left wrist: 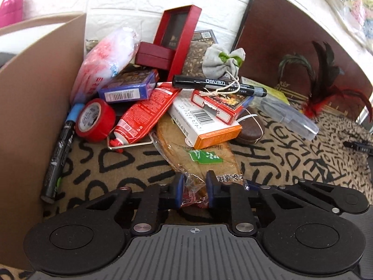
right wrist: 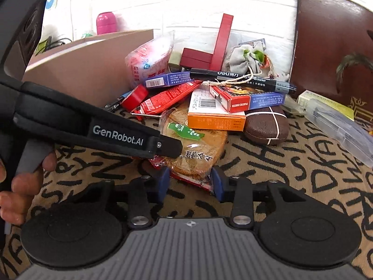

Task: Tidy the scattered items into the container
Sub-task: 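Grasp the wrapped flatbread snack pack with the left tool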

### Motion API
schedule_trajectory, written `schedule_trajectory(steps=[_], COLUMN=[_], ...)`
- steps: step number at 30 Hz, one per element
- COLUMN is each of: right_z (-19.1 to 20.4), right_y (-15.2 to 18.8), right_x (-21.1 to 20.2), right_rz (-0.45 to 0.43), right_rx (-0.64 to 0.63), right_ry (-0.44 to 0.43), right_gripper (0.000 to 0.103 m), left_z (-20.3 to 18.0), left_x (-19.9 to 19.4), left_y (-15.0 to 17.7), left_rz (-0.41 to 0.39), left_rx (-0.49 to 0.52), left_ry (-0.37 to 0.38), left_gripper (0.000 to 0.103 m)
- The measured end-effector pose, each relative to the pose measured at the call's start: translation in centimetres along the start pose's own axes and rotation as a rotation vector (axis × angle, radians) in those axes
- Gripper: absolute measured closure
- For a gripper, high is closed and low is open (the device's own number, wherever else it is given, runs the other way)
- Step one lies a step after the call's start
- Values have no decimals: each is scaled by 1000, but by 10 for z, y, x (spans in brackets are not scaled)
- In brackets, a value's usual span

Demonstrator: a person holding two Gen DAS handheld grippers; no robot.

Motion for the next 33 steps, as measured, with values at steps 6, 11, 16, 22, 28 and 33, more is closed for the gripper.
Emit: schedule_trajectory(steps=[6, 11, 16, 22, 28, 33], right_z=[15, 34, 62, 89, 80, 70], right_y=[2, 14, 36, 67, 60, 56], right_x=[-35, -81, -119, -148, -166, -151], right_rz=[-2, 16, 76, 137, 81, 80], right_rx=[-2, 23, 21, 30, 55, 110], right_ry=[-32, -107, -162, -189, -124, -101], right_gripper=[71, 71, 72, 65, 55, 46], left_z=[8, 11, 5, 5, 20, 27], left_x=[-35, -77, -108, -131, -139, -118], left_y=[13, 42, 88, 129, 119, 101], left_rz=[11, 43, 97, 149, 92, 74], left_rx=[17, 17, 39, 23, -19, -43], left_ry=[26, 74, 79, 100, 63, 46], left_gripper=[95, 95, 95, 62, 41, 26])
Point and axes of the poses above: each gripper's, at about its wrist camera, not at the fingertips, and x roughly the way its jaws point, z to its left, y to its underside, the point moved 8 cm from there along x, roughly the way its jaws point, and after that the axes turned 10 degrees about -x, right-handed, at the moved point
